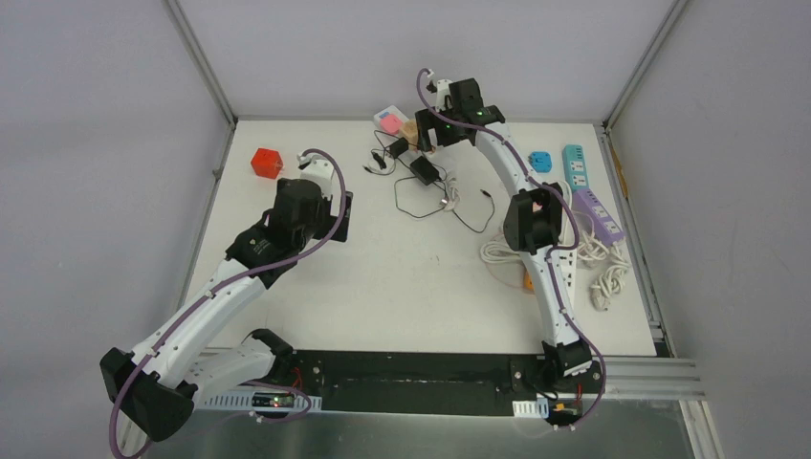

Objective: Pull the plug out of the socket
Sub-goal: Move the socket to the center of the board.

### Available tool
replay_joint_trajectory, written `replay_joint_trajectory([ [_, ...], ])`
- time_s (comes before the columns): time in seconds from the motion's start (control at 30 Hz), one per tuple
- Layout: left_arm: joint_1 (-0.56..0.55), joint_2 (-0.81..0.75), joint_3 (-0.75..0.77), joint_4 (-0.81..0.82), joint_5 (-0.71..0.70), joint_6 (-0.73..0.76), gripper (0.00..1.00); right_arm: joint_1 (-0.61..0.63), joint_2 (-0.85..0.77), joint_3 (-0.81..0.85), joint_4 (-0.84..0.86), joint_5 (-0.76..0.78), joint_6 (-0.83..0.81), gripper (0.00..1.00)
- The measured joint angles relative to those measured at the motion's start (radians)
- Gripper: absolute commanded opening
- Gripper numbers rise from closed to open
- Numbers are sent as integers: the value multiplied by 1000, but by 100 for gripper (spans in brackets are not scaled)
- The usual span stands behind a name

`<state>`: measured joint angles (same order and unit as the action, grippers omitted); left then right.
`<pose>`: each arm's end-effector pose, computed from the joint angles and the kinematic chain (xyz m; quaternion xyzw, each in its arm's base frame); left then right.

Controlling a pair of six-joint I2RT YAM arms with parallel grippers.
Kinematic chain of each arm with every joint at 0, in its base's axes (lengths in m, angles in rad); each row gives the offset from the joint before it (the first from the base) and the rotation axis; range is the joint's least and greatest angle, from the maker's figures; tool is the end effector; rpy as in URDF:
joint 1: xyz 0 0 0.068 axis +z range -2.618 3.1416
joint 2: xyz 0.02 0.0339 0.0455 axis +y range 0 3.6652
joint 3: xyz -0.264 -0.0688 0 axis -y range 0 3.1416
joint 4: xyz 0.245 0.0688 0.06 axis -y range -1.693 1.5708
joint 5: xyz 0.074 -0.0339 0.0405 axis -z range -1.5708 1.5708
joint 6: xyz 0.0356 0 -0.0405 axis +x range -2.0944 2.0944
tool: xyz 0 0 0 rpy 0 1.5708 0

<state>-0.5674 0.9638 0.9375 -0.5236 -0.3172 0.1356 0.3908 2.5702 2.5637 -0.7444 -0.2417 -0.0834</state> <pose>0.1812 -0.1023 0.3275 0.2242 0.8355 0.0313 0.5008 0.5208 0.2238 0.2406 -0.2606 0.8737 0.1698 0.3741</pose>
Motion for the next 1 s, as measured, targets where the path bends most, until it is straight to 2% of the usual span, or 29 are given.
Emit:
replay_joint_trajectory([
  [0.67,6,5,0,0,13,0,99,23,40,0,0,7,-55,93],
  [1.0,6,5,0,0,13,0,99,28,59,8,12,25,-73,84],
])
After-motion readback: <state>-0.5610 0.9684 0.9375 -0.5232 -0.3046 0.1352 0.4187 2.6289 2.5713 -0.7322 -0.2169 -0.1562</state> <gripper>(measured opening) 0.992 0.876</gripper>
